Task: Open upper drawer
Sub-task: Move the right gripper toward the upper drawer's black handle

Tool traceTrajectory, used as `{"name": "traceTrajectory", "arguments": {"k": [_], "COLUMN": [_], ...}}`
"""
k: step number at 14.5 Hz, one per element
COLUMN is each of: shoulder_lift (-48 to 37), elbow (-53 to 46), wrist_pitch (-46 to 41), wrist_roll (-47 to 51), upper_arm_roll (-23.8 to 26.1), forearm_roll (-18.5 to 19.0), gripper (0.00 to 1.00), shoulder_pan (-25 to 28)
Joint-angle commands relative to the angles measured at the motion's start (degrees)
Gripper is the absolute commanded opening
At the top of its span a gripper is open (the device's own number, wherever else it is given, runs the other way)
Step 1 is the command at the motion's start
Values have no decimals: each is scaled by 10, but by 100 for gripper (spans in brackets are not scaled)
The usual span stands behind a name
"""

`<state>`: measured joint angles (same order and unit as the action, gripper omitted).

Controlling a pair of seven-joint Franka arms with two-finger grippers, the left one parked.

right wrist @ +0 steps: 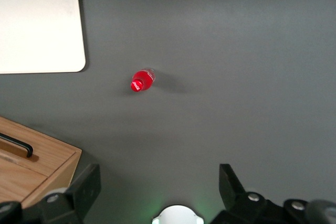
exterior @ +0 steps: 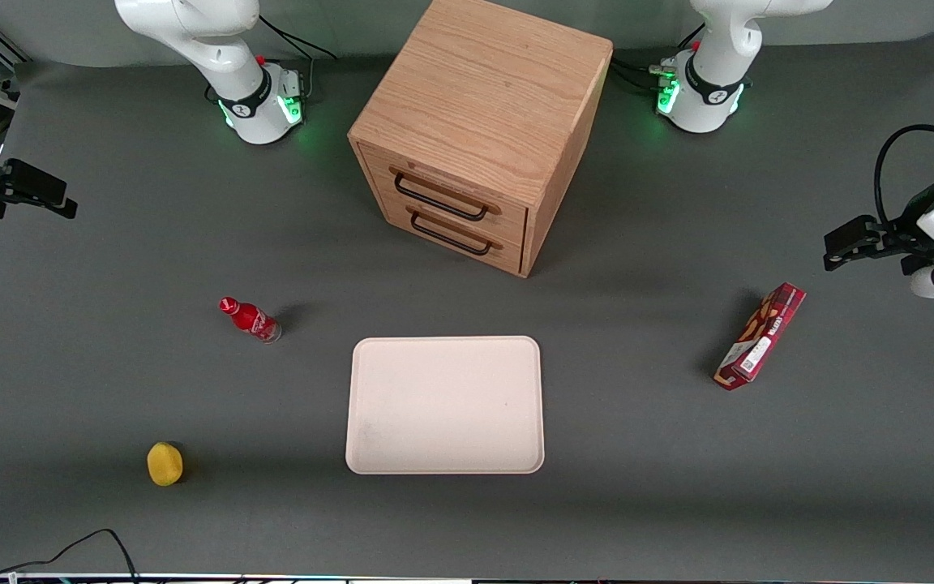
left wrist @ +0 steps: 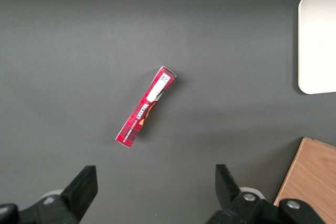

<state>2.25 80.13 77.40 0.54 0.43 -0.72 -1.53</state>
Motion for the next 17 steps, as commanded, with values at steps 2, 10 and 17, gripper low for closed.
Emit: {"name": "traceTrajectory", "arguments": {"k": [2,10,17], "shoulder_lift": [-2,1,46], "elbow": [-11,-33,-26], "wrist_pitch": [-8,-5,63], "wrist_roll": [-23,-16,-24], "upper_arm_roll": [-2,61,111], "forearm_roll": [-30,-78,-108], "gripper": [100,100,100], "shoulder_pan": [-2,6,113]}}
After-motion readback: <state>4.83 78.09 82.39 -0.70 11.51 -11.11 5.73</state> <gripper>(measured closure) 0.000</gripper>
